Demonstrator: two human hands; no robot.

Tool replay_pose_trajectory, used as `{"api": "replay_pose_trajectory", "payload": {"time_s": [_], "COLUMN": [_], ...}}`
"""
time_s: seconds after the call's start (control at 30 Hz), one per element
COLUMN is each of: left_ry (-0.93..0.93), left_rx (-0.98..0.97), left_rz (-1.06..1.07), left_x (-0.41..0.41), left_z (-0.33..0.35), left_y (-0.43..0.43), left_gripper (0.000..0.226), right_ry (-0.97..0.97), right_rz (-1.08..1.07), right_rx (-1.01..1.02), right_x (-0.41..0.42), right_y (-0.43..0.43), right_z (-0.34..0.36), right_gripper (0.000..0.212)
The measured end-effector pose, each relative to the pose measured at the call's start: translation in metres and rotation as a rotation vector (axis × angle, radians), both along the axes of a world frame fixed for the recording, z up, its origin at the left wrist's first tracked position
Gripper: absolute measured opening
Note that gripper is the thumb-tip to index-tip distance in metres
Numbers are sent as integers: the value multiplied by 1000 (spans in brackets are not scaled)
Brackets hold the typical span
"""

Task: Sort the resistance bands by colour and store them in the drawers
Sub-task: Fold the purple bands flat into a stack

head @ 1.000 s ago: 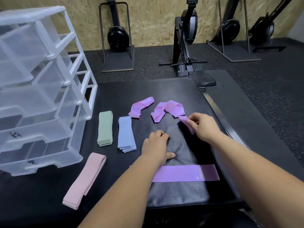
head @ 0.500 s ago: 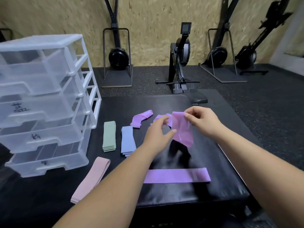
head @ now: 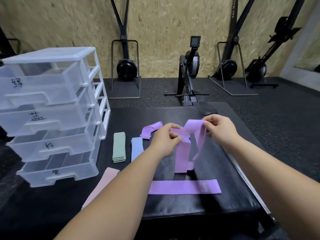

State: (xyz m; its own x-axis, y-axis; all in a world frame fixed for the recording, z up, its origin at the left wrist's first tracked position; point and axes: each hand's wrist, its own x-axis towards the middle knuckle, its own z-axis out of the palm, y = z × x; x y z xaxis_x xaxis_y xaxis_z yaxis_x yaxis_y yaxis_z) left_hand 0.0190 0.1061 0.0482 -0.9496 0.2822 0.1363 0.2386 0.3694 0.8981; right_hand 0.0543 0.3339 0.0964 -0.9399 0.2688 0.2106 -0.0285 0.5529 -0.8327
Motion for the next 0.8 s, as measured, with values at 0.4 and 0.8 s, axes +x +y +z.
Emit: {"api": "replay_pose_trajectory", "payload": {"time_s": [0.4, 0.8], "left_ry": [-44, 41], "left_rx": [124, 88], "left_rz": [48, 39], "left_x": [-1, 5], "left_z": [42, 57], "left_y": [-13, -23], "left_gripper": [27, 13], "right_ry": [159, 88], "right_rz": [200, 236], "right_rx": [466, 308], "right_x": [13, 7], "right_y": [-42, -45], "right_z": [-5, 36], "right_gripper": [12, 10]}}
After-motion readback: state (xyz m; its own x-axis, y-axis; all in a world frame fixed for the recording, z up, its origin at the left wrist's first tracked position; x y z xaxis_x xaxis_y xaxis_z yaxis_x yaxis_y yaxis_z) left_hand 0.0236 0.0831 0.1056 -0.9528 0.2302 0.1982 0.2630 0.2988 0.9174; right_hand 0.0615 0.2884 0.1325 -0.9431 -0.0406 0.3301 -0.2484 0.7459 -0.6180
